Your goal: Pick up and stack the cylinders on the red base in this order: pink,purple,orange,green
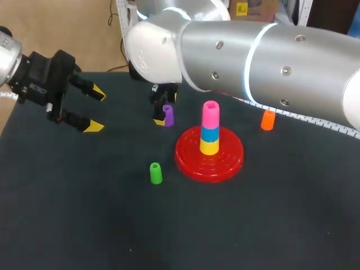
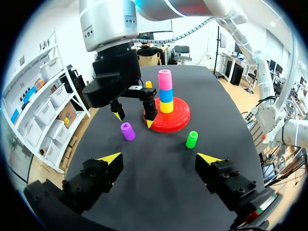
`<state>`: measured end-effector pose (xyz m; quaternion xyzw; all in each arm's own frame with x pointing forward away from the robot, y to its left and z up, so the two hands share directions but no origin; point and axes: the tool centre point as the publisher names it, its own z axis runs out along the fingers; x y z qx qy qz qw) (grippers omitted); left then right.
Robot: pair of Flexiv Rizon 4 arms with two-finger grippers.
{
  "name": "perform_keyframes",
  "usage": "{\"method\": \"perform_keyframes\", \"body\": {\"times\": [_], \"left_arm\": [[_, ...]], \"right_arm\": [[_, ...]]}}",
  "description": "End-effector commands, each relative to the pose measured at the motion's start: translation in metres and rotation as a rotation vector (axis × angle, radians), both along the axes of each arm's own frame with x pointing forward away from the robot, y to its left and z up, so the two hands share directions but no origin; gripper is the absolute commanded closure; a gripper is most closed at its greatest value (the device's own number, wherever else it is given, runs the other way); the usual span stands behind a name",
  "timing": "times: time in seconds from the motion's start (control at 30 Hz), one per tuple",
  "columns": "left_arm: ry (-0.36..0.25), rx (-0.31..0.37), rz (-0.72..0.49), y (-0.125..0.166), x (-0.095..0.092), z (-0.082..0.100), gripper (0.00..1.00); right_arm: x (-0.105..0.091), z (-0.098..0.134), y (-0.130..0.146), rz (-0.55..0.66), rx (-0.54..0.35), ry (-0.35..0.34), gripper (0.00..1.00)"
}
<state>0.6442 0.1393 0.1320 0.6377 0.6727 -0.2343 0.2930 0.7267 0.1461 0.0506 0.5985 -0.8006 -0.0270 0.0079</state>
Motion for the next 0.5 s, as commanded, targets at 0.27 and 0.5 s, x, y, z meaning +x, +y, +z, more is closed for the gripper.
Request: {"method": "perform_keyframes", "body": {"times": [0.27,0.5], "left_arm": [[-0.003,-0.003,-0.001,0.0007,-0.0004,-0.0011,0.0],[-0.003,-0.003,-0.001,0.0007,-0.0004,-0.0011,0.0]], "right_arm": [[0.0088,-0.003,0.0038,0.006,-0.004,0.021,0.0],[0.0139,-0.0031,0.0033,0.005,-0.009,0.018,0.0]]}}
